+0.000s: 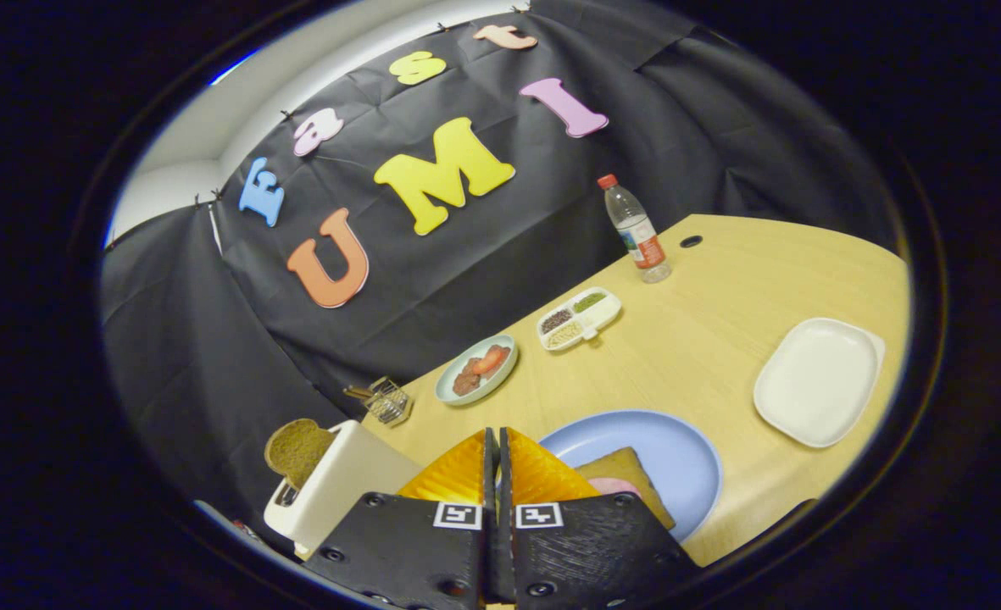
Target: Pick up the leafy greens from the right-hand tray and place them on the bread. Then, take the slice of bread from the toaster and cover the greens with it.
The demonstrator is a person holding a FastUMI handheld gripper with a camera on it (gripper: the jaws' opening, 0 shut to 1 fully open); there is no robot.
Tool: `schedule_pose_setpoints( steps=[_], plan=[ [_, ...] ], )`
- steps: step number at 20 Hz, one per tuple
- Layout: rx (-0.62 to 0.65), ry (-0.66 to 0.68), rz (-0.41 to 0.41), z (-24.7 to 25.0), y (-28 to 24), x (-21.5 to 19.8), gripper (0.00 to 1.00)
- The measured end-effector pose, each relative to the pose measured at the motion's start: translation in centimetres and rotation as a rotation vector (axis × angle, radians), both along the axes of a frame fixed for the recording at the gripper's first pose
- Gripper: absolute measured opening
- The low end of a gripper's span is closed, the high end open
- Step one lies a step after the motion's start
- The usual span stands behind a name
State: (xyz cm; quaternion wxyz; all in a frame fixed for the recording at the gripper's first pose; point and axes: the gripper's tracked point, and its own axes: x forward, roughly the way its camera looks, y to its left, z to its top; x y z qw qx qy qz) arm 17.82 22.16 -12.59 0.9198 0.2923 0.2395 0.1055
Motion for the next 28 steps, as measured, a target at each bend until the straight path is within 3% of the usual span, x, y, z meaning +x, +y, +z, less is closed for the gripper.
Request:
schedule_pose_setpoints(
  steps=[9, 12, 13, 16, 17, 19, 22, 25, 28],
  plan=[
    [-0.106, 0.016, -0.002, -4.2, -4.0, -0.1, 0.00],
    [-0.136, 0.030, 0.012, -5.2, -4.6, -0.3, 0.07],
    [-0.142, 0.040, 0.021, -5.6, -4.7, -0.4, 0.20],
    [-0.161, 0.069, 0.033, -6.7, -5.1, -0.9, 0.39],
    [-0.167, 0.069, 0.028, -6.7, -5.4, -1.0, 0.39],
    [-0.178, 0.061, 0.024, -6.6, -5.9, -1.3, 0.51],
    [-0.209, 0.002, 0.015, -4.3, -6.7, -1.9, 0.69],
    [-0.262, -0.107, -0.016, -0.2, -7.1, -2.6, 0.93],
    [-0.328, -0.223, -0.043, 4.7, -6.5, -3.7, 0.96]
  ],
)
